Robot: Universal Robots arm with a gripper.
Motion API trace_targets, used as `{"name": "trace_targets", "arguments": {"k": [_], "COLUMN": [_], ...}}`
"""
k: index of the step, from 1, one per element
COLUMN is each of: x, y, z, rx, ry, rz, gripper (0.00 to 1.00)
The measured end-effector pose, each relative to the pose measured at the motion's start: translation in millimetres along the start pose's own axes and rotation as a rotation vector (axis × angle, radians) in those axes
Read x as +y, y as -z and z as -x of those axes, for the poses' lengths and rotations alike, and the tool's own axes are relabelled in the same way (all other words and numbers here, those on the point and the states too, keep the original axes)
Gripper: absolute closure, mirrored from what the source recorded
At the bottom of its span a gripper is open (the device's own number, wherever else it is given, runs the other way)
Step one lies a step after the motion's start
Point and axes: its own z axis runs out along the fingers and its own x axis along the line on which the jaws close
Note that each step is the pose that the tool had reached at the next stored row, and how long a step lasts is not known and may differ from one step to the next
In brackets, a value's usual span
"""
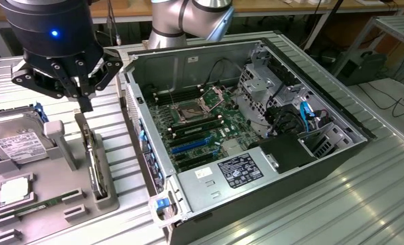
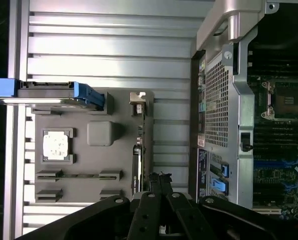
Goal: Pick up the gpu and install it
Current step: 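Reach for the gpu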
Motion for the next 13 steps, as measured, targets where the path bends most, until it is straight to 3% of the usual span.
{"name": "trace_targets", "arguments": {"k": [13], "x": [-1.3], "y": [-0.5], "z": [-21.4], "rx": [0.0005], "ry": [0.007], "rz": [0.0001], "gripper": [0.89]}}
